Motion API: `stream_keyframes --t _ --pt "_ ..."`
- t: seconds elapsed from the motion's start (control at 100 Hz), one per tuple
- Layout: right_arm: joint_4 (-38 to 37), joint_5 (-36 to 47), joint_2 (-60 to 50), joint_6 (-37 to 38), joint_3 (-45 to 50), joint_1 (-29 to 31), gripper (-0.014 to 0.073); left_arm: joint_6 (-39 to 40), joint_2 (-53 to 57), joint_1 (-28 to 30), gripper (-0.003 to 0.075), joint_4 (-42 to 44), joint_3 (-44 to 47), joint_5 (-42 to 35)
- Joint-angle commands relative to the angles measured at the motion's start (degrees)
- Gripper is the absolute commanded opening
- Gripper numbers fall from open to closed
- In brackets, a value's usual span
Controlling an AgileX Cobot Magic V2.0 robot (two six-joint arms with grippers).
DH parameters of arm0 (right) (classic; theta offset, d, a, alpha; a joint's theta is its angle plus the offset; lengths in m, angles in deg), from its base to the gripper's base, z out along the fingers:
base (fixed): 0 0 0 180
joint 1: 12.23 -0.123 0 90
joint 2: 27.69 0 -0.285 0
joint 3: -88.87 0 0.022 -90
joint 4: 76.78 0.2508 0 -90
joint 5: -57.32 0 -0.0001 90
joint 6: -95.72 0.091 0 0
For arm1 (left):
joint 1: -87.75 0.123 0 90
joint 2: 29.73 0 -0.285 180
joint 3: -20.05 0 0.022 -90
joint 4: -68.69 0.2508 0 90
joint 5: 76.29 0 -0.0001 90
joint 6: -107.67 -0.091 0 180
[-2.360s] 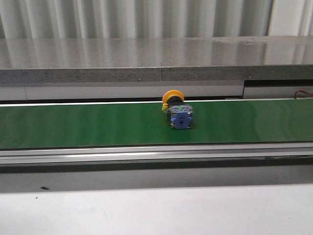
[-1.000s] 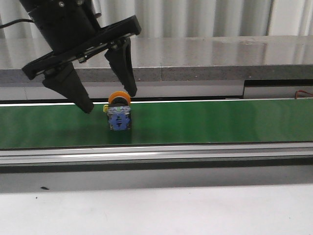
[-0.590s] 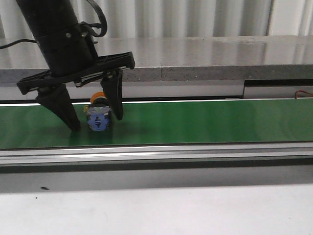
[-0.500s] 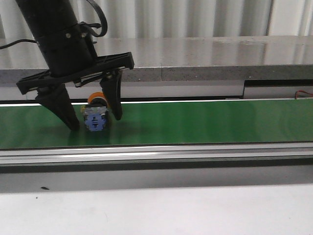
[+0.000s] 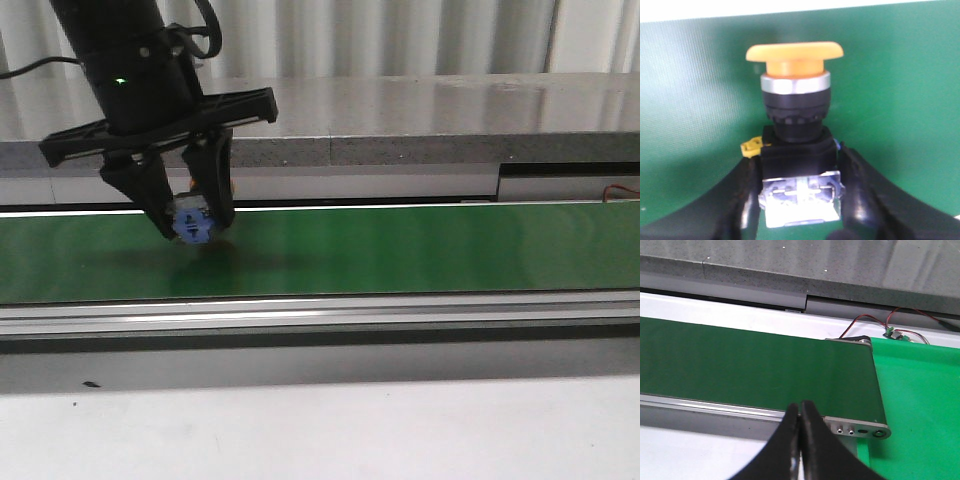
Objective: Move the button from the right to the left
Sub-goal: 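Lift the button with the left gripper and carry it over the blue tray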
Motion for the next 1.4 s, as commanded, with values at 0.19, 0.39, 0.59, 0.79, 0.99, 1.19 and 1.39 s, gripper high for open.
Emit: stream_keyframes --t 0.19,0.39,0.59,0.79,0.99,1.19,1.39 --pt "0.48 4.69 0.58 -0.3 -1.5 0.13 -0.0068 -0.78 7.19 3.62 0.0009 6.39 -3.05 3.56" --pt "0.48 4.69 0.58 -0.3 -1.5 0.13 -0.0068 -7.59 7.52 11.28 0.0009 6.54 -3.05 7.74" --pt "0.48 4.69 0.58 -0.3 -1.5 0.13 -0.0068 -18.84 7.52 21.05 0.0009 6.54 -3.05 11.64" --pt "0.48 4.69 0.58 -0.3 -1.5 0.13 -0.0068 -24.87 7.52 31.67 0.0009 6.54 -3.05 14.37" --pt "0.48 4.69 0.58 -0.3 -1.5 0.13 -0.0068 -33.52 7.52 39.45 0.0009 6.54 -2.8 12.48" --pt "0.48 4.69 0.58 -0.3 -1.5 0.13 -0.0068 -39.64 6.33 43.76 0.0009 7.01 -2.67 8.44" --pt "0.48 4.69 0.58 -0.3 -1.5 0.13 -0.0068 -41.68 2.65 47.8 0.0009 7.52 -2.67 7.69"
